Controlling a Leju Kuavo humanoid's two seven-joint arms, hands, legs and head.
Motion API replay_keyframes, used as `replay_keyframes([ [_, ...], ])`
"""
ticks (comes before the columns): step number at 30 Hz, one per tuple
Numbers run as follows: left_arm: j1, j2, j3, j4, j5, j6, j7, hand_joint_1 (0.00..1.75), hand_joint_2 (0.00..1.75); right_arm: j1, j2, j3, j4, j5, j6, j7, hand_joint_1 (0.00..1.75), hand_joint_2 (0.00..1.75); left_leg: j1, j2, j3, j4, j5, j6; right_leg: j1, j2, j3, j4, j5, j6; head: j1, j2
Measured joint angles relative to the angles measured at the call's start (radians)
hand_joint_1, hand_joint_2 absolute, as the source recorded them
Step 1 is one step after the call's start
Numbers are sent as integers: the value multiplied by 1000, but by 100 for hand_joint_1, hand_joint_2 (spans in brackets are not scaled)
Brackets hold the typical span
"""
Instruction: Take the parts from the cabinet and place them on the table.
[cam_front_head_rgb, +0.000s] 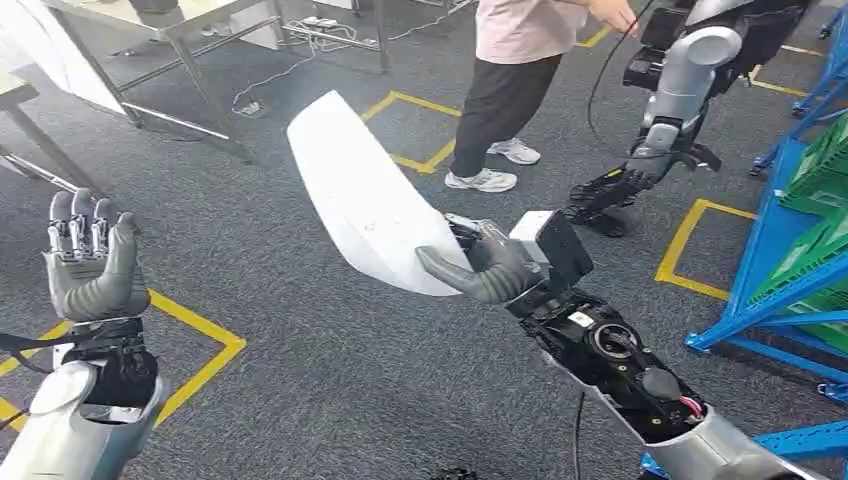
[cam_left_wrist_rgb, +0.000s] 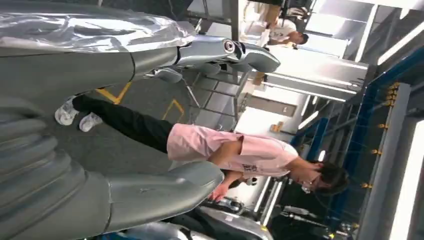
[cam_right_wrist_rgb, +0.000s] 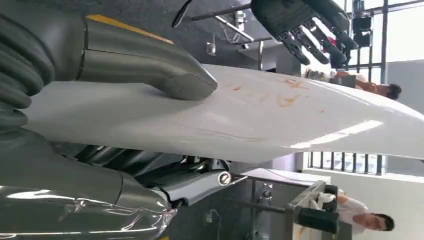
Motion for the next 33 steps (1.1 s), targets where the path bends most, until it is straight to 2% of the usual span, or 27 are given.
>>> replay_keyframes([
  [1,0,0,0,0,0,0,0,0,175,-1,0,0,0,0,0,0,175,175,4,-5,4,8,-8,-8,-4,1,50,-114,65,4,2,0],
  [2,0,0,0,0,0,0,0,0,175,-1,0,0,0,-1,0,-1,175,175,6,-7,6,15,-16,-15,-9,7,91,-206,107,7,7,0],
  [3,-1,0,0,0,0,0,0,0,175,-2,0,0,1,-2,0,-1,175,175,3,-9,1,19,-22,-22,-6,24,107,-226,83,10,13,0],
  [4,-2,0,0,0,0,3,2,0,175,-2,0,0,0,-3,2,-2,175,175,3,-10,-7,27,-22,-27,-4,24,117,-239,83,-2,14,0],
  [6,1,1,0,-1,0,4,2,0,175,0,0,0,1,-13,2,-2,175,175,7,-13,-8,18,-19,-39,4,22,111,-228,80,-13,9,0],
  [7,2,2,-1,0,0,5,2,0,175,-1,0,0,1,-17,0,-2,175,175,7,-15,-7,19,-21,-46,1,20,114,-233,82,-21,8,0],
  [8,2,3,-1,-1,1,8,2,0,175,-3,0,1,0,-18,0,-3,175,175,8,8,-8,26,-31,-49,-3,14,119,-240,84,-29,6,0],
  [9,0,4,-1,-1,1,8,2,0,175,-3,0,1,0,-18,0,-3,175,175,5,44,-25,64,-52,-51,-1,11,121,-241,82,-34,-6,0],
  [10,-3,5,-1,-1,0,9,2,0,175,-3,0,1,0,-17,0,-5,175,175,4,58,-66,140,-88,-53,1,5,122,-241,81,-41,-18,0],
  [12,1,5,-2,-1,1,10,2,0,175,-1,0,2,0,-17,0,-4,175,175,4,64,-164,316,-151,-55,7,-6,122,-240,77,-47,-27,0],
  [13,4,5,-2,-1,1,11,2,0,175,0,0,2,0,-17,0,-4,175,175,4,64,-195,362,-154,-55,9,-11,123,-240,76,-48,-30,0],
  [14,6,5,-2,-1,1,11,2,0,175,0,0,2,1,-18,0,-4,175,175,4,65,-197,350,-132,-53,10,-15,125,-240,74,-50,-33,0],
  [15,5,5,-2,-1,1,11,2,0,175,0,0,1,1,-17,0,-4,175,175,3,65,-175,294,-91,-49,11,-17,128,-240,71,-50,-36,0],
  [17,4,6,-2,-1,1,11,2,0,175,0,0,1,1,-18,0,-4,175,175,1,73,-79,95,12,-38,12,-22,139,-240,64,-46,-44,0],
  [18,2,6,-2,-1,1,12,2,0,175,-1,0,1,1,-18,0,-5,175,175,-5,88,-49,39,9,-33,13,-24,140,-240,61,-43,-48,0],
  [19,2,6,-2,-1,1,12,2,0,175,-2,0,1,1,-18,0,-5,175,175,-13,86,-48,29,9,-31,19,-24,137,-238,59,-38,-50,0],
  [20,3,6,-2,-1,1,12,2,0,175,-2,0,1,1,-18,0,-5,175,175,-5,83,-47,24,14,-36,22,-23,134,-233,53,-40,-47,0],
  [21,4,5,-2,-1,1,12,2,0,175,0,0,1,1,-17,0,-4,175,175,-7,81,-46,27,11,-43,22,-23,136,-234,54,-57,-42,0],
  [24,4,5,-2,-1,1,12,2,0,175,-1,0,0,1,-18,0,-5,175,175,-11,74,-46,28,9,-39,20,-29,142,-240,53,-57,-31,0],
  [27,5,5,-2,-1,2,12,2,0,175,0,0,0,1,-17,-1,-5,175,175,-11,73,-46,28,7,-33,20,-30,146,-247,56,-52,-19,0],
  [29,5,5,-2,-1,3,12,2,0,175,0,0,0,1,-18,-1,-5,175,175,-12,73,-46,29,6,-31,19,-30,147,-250,57,-44,-11,0],
  [33,5,5,-2,-1,3,12,1,0,175,0,0,0,0,-18,-1,-5,175,175,-12,73,-46,29,6,-30,18,-29,148,-251,57,-33,-8,0],
])
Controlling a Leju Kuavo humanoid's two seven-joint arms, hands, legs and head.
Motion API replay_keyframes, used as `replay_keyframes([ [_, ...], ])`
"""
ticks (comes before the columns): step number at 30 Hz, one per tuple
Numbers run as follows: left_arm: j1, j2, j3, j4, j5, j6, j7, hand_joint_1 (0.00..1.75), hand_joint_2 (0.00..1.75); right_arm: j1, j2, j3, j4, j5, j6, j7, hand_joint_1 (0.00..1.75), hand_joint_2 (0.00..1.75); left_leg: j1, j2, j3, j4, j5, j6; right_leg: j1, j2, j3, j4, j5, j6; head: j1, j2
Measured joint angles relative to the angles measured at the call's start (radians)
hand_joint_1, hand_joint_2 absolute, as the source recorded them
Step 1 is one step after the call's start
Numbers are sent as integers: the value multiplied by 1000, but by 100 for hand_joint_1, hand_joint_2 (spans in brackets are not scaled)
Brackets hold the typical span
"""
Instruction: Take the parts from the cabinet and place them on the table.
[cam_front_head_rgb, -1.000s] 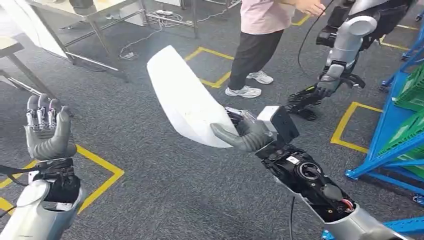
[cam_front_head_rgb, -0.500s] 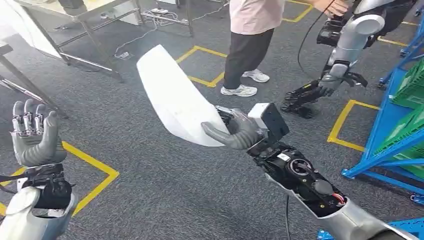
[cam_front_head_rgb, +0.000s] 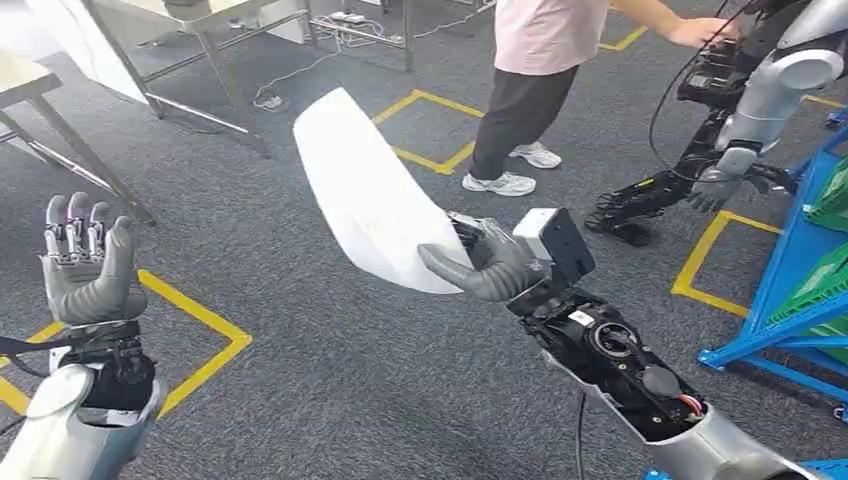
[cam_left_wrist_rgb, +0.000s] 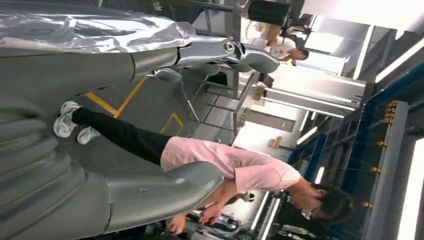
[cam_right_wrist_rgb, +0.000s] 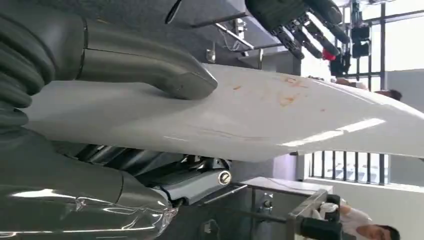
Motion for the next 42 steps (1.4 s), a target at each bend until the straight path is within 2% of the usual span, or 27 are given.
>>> replay_keyframes([
  [5,0,0,0,0,0,0,-1,0,175,1,0,0,0,2,0,0,175,175,0,0,0,0,0,0,0,0,0,0,0,1,-4,0],
  [6,-1,0,0,0,0,0,-1,0,175,2,0,0,0,6,0,0,175,175,-7,1,-3,8,-6,11,-7,-1,3,-8,3,11,-6,0],
  [8,0,2,0,-1,0,0,-4,0,175,1,0,0,-3,6,0,-2,175,175,-6,-1,6,-11,0,26,-3,-4,10,-16,5,19,-12,0],
  [9,2,1,0,-2,0,0,-4,0,175,2,0,-1,-8,6,0,-2,175,175,14,-1,27,-38,11,31,-3,-3,8,-15,-2,21,-11,0],
  [11,-3,0,0,-3,0,-1,-6,0,175,0,0,-1,-10,6,0,-4,175,175,12,-4,47,-52,13,34,-4,14,-30,88,-58,23,-2,0],
  [13,0,-2,-1,-3,0,-1,-6,0,175,6,0,0,-9,8,0,-2,175,175,12,-11,49,-52,11,32,-10,17,-119,264,-127,30,4,0],
  [14,2,-2,-1,-3,0,-1,-6,0,175,10,0,0,-9,13,0,-1,175,175,13,-20,49,-51,9,30,-15,17,-150,316,-138,35,3,0],
  [15,5,-3,-1,-3,0,-1,-5,0,175,13,0,0,-9,18,0,0,175,175,16,-31,50,-48,7,25,-21,17,-151,311,-120,39,4,0],
  [16,5,-3,-1,-3,0,-1,-5,0,175,13,0,0,-9,19,1,0,175,175,21,-42,51,-43,3,19,-26,18,-130,259,-81,43,3,0],
  [18,5,-3,-1,-3,0,-1,-5,0,175,13,0,-1,-9,19,2,0,175,175,34,-66,51,-22,-11,-1,-42,42,-39,70,22,57,7,0],
  [19,6,-3,-1,-3,0,-1,-5,0,175,15,0,-1,-7,19,1,0,175,175,38,-77,45,-13,-18,-14,-48,92,-16,28,1,69,17,0],
  [20,2,-3,-1,-4,0,-1,-4,0,175,16,0,-1,-9,19,1,0,175,175,34,-86,31,4,-19,-22,-45,106,-3,15,-1,62,25,0],
  [22,7,-4,-2,-4,-2,-1,-4,0,175,17,0,0,-10,19,2,0,175,175,41,-106,20,-7,-5,-36,-33,81,-13,31,-1,45,16,0],
  [24,13,0,-2,-4,-2,-1,-5,0,175,16,0,0,-10,19,2,0,175,175,44,-119,16,-12,-3,-46,-37,59,-10,27,1,29,16,0],
  [25,12,0,-2,-4,-2,-1,-5,0,175,14,0,0,-10,19,2,0,175,175,40,-60,5,14,-18,-45,-36,47,-7,24,2,23,8,0],
  [26,7,1,-2,-4,-2,-1,-4,0,175,13,0,0,-11,19,2,-2,175,175,34,-20,-28,79,-48,-44,-32,35,-6,23,1,14,-9,0],
  [28,8,0,-2,-4,-2,-1,-4,0,175,15,0,0,-10,19,2,-1,175,175,30,-6,-127,264,-119,-42,-23,7,-6,23,-3,4,-19,0],
  [29,10,0,-2,-4,-2,-1,-4,0,175,16,0,1,-10,19,2,-1,175,175,29,-6,-164,329,-135,-40,-19,-6,-6,23,-5,0,-26,0],
  [30,12,0,-2,-4,-2,-1,-4,0,175,17,0,1,-10,19,2,-1,175,175,27,-6,-180,345,-127,-35,-15,-18,-4,23,-7,-2,-30,0],
  [31,12,0,-2,-4,-2,-1,-4,0,175,16,0,1,-10,19,2,-1,175,175,25,-4,-165,304,-93,-29,-11,-32,-1,23,-9,-5,-35,0],
  [33,10,0,-2,-4,-2,-1,-4,0,175,15,0,0,-10,19,2,-1,175,175,14,14,-78,131,-3,-11,-7,-55,10,23,-17,-5,-42,0],
  [34,9,0,-3,-4,-2,-1,-4,0,175,15,0,0,-10,19,2,-1,175,175,2,66,-30,41,28,2,-5,-65,17,23,-22,-3,-44,0],
  [35,5,0,-3,-4,-2,-1,-4,0,175,15,0,0,-10,19,2,-2,175,175,-18,99,-17,15,9,5,7,-74,17,24,-28,3,-49,0],
  [39,7,0,-3,-6,-2,-1,-5,0,175,12,0,0,-11,19,2,-1,175,175,-11,39,-18,7,14,20,7,-125,33,15,-39,18,-37,0],
  [40,8,-1,-3,-6,-2,-1,-5,0,175,12,0,-1,-12,19,1,-1,175,175,-4,27,-11,2,15,22,-2,-87,21,39,-54,25,-34,0],
  [41,4,-1,-3,-6,-2,-1,-6,0,175,12,0,-1,-13,19,1,-2,175,175,-1,17,-8,2,13,29,-2,-33,2,93,-85,26,-24,0],
  [42,4,-2,-3,-6,-2,-1,-6,0,175,12,0,-1,-13,19,1,-2,175,175,-1,5,-6,2,13,32,-3,-3,-34,171,-122,27,-13,0],
])
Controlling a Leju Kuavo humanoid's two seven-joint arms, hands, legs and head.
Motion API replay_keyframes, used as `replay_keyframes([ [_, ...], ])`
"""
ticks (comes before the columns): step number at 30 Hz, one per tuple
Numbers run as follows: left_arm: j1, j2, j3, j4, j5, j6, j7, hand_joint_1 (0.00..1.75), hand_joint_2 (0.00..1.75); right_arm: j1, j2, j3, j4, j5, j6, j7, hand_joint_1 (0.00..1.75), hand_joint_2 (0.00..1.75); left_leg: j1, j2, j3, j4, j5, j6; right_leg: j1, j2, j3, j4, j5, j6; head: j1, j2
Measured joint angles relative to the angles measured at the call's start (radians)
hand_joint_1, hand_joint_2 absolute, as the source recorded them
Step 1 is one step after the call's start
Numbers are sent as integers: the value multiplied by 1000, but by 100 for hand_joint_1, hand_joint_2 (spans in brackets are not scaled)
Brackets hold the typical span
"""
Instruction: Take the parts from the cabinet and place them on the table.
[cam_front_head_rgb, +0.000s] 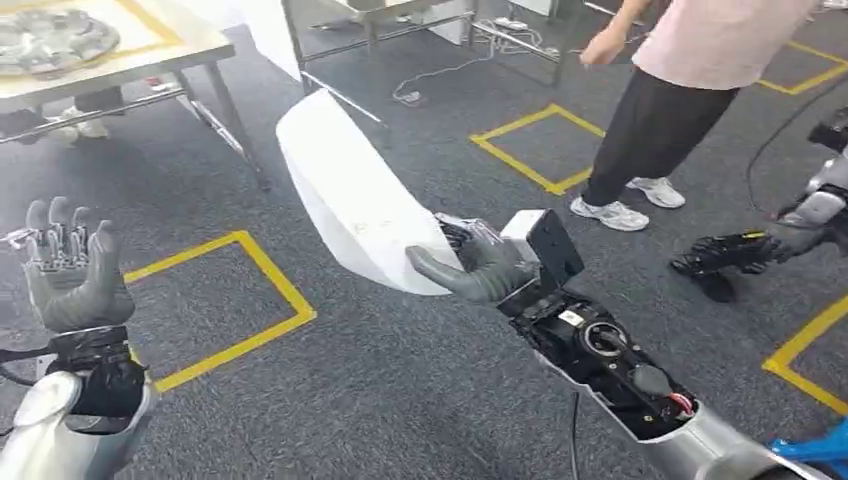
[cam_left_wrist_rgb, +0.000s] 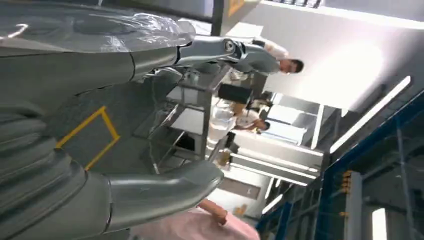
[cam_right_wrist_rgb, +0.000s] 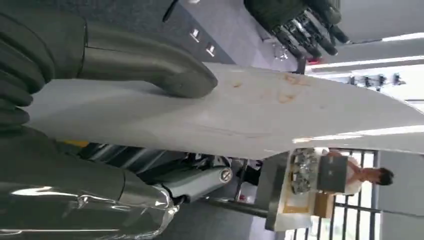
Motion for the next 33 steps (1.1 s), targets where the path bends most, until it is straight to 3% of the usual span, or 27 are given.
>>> replay_keyframes([
  [2,3,-3,-1,0,0,0,0,0,175,6,0,0,0,0,0,2,175,175,-1,-30,0,1,-2,2,0,20,-89,162,-57,4,15,0],
  [3,4,-3,-1,0,0,0,0,0,175,8,0,0,0,0,0,2,175,175,-1,-45,1,1,-2,3,0,21,-111,189,-52,2,18,0],
  [4,5,-3,-1,0,0,0,2,0,175,8,0,0,0,0,0,3,175,175,-1,-61,3,1,-3,2,0,22,-110,165,-21,0,19,0],
  [6,5,-3,-1,0,0,0,2,0,175,6,0,0,-1,0,0,4,175,175,-1,-94,11,2,-6,0,0,39,-49,-3,95,-9,26,0],
  [7,5,-4,-1,0,0,0,2,0,175,6,0,0,-2,0,0,4,175,175,0,-107,14,2,-8,-2,-1,78,-14,-101,148,-16,31,0],
  [8,6,-5,-1,0,0,0,2,0,175,7,0,-1,-2,0,0,5,175,175,2,-116,10,2,-8,-6,-8,139,-4,-122,138,-23,25,0],
  [9,6,-4,-1,0,0,0,5,0,175,7,0,-1,-2,-2,0,6,175,175,6,-129,4,4,-6,-12,-7,135,9,-140,143,-21,18,0],
  [11,12,-5,-1,0,-1,0,6,0,175,2,0,0,-4,-2,2,6,175,175,15,-155,-7,-1,1,-27,1,107,18,-152,129,-28,37,0],
  [12,11,-4,-1,0,0,0,6,0,175,1,0,0,-5,-2,2,6,175,175,7,-171,-7,-6,5,-35,-6,90,26,-162,131,-31,37,0],
  [13,13,-1,-1,-2,-1,0,6,0,175,-1,0,0,-5,-1,2,6,175,175,5,-128,-8,0,-3,-35,-14,72,36,-178,136,-32,38,0],
  [14,7,0,-1,-3,-1,0,5,0,175,1,0,0,-6,-2,1,7,175,175,-3,-57,-22,32,-25,-44,-13,58,43,-185,136,-37,24,0],
  [15,3,0,-1,-3,-1,0,5,0,175,0,0,0,-6,-2,2,6,175,175,0,-26,-58,101,-62,-52,-12,44,46,-187,136,-38,12,0],
  [17,6,-1,-2,-3,-1,0,5,0,175,2,0,0,-7,-1,2,7,175,175,7,-10,-151,275,-127,-61,-11,13,47,-187,133,-41,7,0],
  [18,8,-1,-2,-3,-1,0,5,0,175,3,0,0,-7,-2,2,7,175,175,10,-9,-181,324,-133,-65,-11,-3,47,-186,131,-40,2,0],
  [19,9,0,-2,-3,-1,1,5,0,175,3,0,1,-7,-2,2,7,175,175,13,-8,-181,316,-116,-68,-11,-18,49,-186,128,-39,-3,0],
  [21,7,0,-2,-3,-1,1,6,0,175,2,0,1,-7,-1,2,7,175,175,14,6,-98,155,-27,-69,-14,-47,58,-186,121,-31,-11,0],
  [22,6,0,-2,-3,-2,1,6,0,175,1,0,1,-7,-1,2,7,175,175,13,35,-44,57,12,-69,-14,-59,65,-186,115,-26,-16,0],
  [23,3,0,-2,-3,-2,1,6,0,175,1,0,1,-8,-2,2,7,175,175,9,94,-11,-5,17,-68,-8,-68,69,-185,110,-19,-24,0],
  [24,0,0,-2,-3,-3,1,8,0,175,-2,0,0,-8,-2,2,7,175,175,4,76,-6,-8,17,-51,0,-73,62,-182,104,-13,-36,0],
  [26,2,1,-2,-4,-3,1,9,0,175,-5,0,0,-8,-3,2,7,175,175,2,54,-11,-3,10,-35,2,-89,75,-184,99,-5,-9,0],
  [27,3,2,-2,-4,-3,1,10,0,175,-7,0,0,-8,-3,2,7,175,175,0,44,-11,-3,8,-27,0,-96,79,-186,96,1,-9,0],
  [28,1,1,-2,-5,-3,0,10,0,175,-7,0,0,-8,-4,2,7,175,175,5,37,-5,-8,10,-18,-6,-91,80,-183,88,9,-11,0],
  [29,-1,1,-2,-6,-4,-1,10,0,175,-9,0,-1,-8,-8,2,8,175,175,6,32,-3,-10,8,-14,-10,-43,66,-153,64,10,0,0],
  [30,-5,1,-2,-5,-4,-2,10,0,175,-10,0,-2,-8,-13,2,6,175,175,6,28,-1,-9,6,-7,-10,-9,34,-79,24,10,8,0],
  [32,-4,0,-2,-5,-4,-5,11,0,175,-8,0,-2,-6,-17,2,7,175,175,3,17,1,-9,2,-1,-7,18,-64,114,-49,11,24,0],
  [33,-4,-1,-2,-5,-3,-6,13,0,175,-6,0,-2,-3,-18,2,7,175,175,0,11,3,-8,1,1,-7,20,-100,172,-58,10,29,0],
])
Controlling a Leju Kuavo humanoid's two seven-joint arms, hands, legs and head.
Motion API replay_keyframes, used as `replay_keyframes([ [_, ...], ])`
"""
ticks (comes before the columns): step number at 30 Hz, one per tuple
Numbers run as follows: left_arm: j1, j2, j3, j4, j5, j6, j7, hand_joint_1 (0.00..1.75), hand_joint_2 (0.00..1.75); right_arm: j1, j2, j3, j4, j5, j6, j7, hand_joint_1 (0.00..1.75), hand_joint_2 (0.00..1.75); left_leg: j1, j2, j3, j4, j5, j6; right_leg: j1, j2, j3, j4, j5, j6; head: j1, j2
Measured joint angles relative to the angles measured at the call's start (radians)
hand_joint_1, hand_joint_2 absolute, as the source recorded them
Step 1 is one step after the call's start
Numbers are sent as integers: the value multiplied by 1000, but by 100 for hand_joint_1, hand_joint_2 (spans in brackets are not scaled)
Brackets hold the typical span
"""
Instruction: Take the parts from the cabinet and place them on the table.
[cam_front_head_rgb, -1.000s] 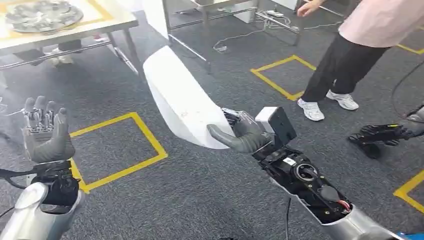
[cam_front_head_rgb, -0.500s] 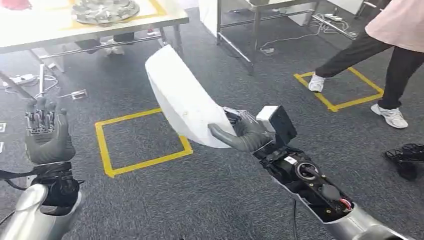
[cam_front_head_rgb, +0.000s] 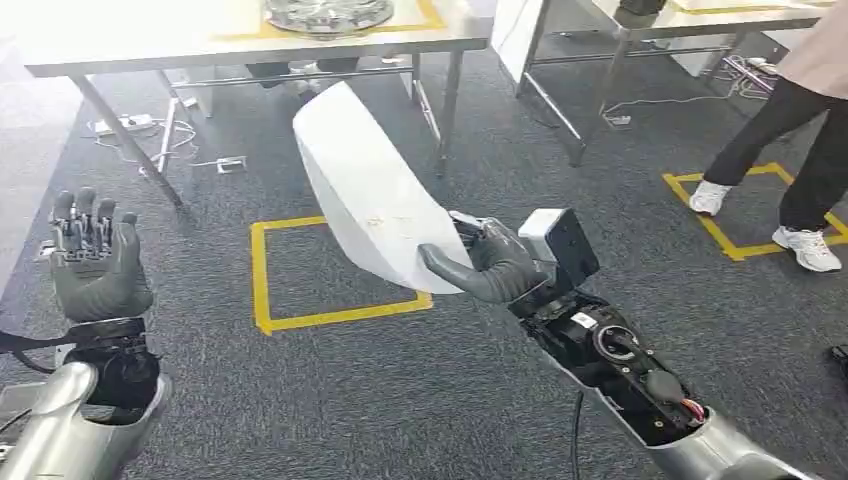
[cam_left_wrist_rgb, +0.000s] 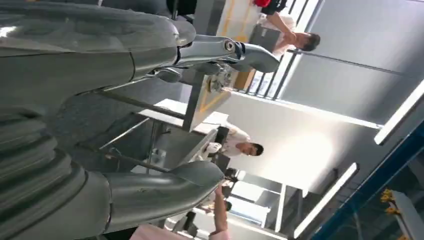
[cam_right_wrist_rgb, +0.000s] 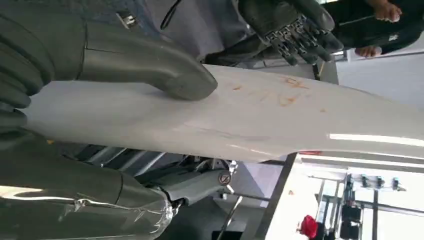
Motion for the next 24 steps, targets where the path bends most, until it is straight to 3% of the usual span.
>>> replay_keyframes([
  [1,0,0,0,0,0,-1,3,0,175,2,0,0,2,0,0,0,175,175,-3,-7,3,1,-2,2,0,0,-14,7,17,-3,2,0],
  [2,-1,0,0,0,1,-2,3,0,175,2,0,0,2,0,0,0,175,175,-5,-13,7,1,-5,3,1,0,-3,-35,57,-9,4,0],
  [4,-4,-1,0,0,3,-4,4,0,175,1,0,0,2,0,0,-1,175,175,-9,-24,22,3,-12,2,7,3,65,-216,173,-25,13,0],
  [5,-5,-2,0,0,3,-4,4,0,175,1,0,0,2,0,-1,-1,175,175,-8,-27,25,1,-16,1,12,8,91,-300,210,-38,18,0],
  [6,-7,-2,0,1,3,-5,4,0,175,1,0,0,3,0,-1,-1,175,175,-15,-30,23,4,-16,-3,15,10,100,-308,204,-42,10,0],
  [7,-7,-2,0,2,4,-5,8,0,175,-1,0,0,3,0,-2,0,175,175,-12,-34,18,8,-20,-5,14,8,117,-329,199,-37,14,0],
  [8,-6,-2,0,2,4,-5,8,0,175,-1,0,1,2,0,-2,-1,175,175,-14,-34,12,12,-20,-3,10,8,124,-338,185,-8,13,0],
  [10,-6,-2,0,4,5,-5,7,0,175,0,0,0,3,0,-3,-1,175,175,-11,-32,13,10,-20,-3,14,11,122,-337,189,-15,5,0],
  [16,-8,-2,0,5,5,-5,7,0,175,-1,0,1,3,0,-2,-1,175,175,-8,-31,18,3,-18,-9,17,12,122,-337,186,-23,-12,0],
  [24,-9,-2,0,6,6,-4,11,0,175,0,0,1,3,0,-4,-1,175,175,-6,-31,19,1,-17,-12,16,12,122,-337,187,-25,-21,0],
])
